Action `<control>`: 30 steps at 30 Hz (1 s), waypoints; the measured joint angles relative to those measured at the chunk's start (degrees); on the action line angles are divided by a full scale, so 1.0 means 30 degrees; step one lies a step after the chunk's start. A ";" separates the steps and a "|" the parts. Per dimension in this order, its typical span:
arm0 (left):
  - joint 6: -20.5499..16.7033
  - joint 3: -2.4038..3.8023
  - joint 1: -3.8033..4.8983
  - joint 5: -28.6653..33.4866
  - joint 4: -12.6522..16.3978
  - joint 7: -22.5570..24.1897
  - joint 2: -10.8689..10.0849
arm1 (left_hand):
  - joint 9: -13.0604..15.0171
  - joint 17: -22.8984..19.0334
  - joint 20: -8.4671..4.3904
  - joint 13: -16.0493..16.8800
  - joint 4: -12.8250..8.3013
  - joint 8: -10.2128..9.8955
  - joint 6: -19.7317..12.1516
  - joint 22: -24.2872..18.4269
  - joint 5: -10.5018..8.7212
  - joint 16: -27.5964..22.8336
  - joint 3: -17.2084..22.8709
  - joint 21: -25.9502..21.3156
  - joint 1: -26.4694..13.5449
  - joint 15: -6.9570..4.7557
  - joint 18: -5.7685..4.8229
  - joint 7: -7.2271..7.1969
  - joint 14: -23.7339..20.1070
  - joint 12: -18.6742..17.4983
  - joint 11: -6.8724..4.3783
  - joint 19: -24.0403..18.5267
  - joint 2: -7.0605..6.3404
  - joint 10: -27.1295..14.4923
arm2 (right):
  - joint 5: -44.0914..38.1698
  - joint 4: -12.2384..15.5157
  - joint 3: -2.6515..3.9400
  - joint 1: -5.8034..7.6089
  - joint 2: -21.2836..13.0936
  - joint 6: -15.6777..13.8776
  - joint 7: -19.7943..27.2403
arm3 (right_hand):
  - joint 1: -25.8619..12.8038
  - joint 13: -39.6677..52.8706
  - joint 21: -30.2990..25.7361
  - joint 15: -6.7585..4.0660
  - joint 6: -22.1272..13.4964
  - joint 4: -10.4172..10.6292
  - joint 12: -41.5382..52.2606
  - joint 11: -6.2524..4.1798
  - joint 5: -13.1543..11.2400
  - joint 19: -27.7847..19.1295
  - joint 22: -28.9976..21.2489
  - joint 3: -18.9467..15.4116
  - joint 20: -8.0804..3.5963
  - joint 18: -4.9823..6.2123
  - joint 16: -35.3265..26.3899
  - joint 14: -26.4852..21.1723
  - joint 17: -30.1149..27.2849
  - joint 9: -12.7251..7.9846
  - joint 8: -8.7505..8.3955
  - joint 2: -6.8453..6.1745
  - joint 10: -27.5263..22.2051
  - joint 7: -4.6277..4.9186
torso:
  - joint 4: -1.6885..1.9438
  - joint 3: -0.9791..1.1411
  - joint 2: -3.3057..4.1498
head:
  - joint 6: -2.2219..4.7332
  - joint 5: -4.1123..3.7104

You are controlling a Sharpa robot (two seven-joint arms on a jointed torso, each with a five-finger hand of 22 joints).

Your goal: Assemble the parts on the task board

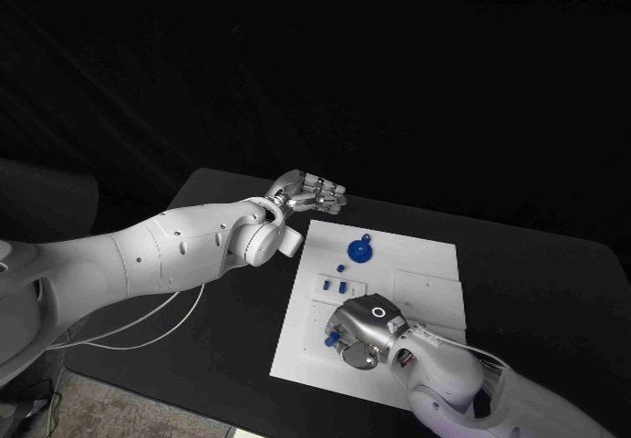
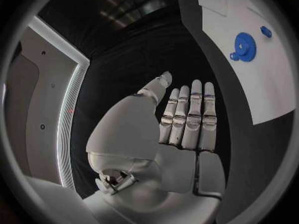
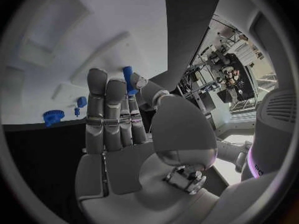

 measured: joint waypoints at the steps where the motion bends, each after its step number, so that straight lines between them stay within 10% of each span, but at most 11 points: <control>1: 0.0005 0.0000 0.0000 0.0000 -0.0003 -0.0004 0.0003 | 0.0001 0.0000 0.0000 0.0000 0.0000 0.0000 0.0000 0.0004 0.0000 0.0000 0.0000 0.0000 0.0000 0.0000 0.0000 0.0000 0.0000 0.0000 0.0000 0.0000 0.0000 0.0000 | -0.0039 0.0000 -0.0004 -0.0001 0.0010 0.0000 -0.0034 | -0.0002 -0.0001 0.0000 0.0000 0.0000 0.0000 0.0000 0.0000 0.0000 0.0000 0.0000 0.0000 0.0000 -0.0001 0.0000 0.0000 -0.0001 0.0000 0.0000 -0.0002 0.0000 0.0000 | 0.0000 0.0000 0.0000 | -0.0002 0.0000; 12: 0.0091 0.0000 0.0000 0.0001 -0.0030 -0.0069 0.0023 | 0.0000 0.0000 0.0000 0.0000 0.0053 0.0000 -0.0051 0.0001 0.0000 0.0000 -0.0053 0.0000 -0.0069 0.0000 -0.0001 -0.0051 0.0000 0.0000 -0.0001 0.0000 0.0068 0.0000 | -0.0355 0.0035 -0.0076 -0.0005 0.0115 0.0085 -0.0330 | -0.0045 0.0006 0.0000 0.0000 0.0056 0.0001 0.0001 0.0002 -0.0002 0.0000 0.0019 0.0105 0.0002 0.0005 0.0000 0.0000 -0.0002 0.0002 0.0000 -0.0048 -0.0003 -0.0055 | -0.0002 0.0022 -0.0005 | 0.0015 -0.0051; 30: 0.0213 0.0001 0.0000 0.0003 -0.0153 -0.0164 0.0177 | 0.0001 0.0000 0.0070 0.0000 0.0053 0.0000 -0.0049 -0.0003 0.0000 0.0000 -0.0053 -0.0001 -0.0069 0.0066 -0.0001 -0.0049 -0.0066 0.0000 -0.0001 -0.0071 0.0067 0.0001 | -0.0141 -0.0029 -0.0946 0.0207 0.0347 0.0153 -0.0355 | -0.0043 -0.0017 -0.0302 -0.0052 0.0065 -0.0022 0.0010 0.0011 0.0375 0.0029 -0.0082 -0.0036 0.0034 0.0004 -0.0011 -0.0053 -0.0130 0.0006 0.0000 -0.0048 -0.0014 -0.0065 | -0.0009 0.0020 -0.0002 | 0.0002 -0.0103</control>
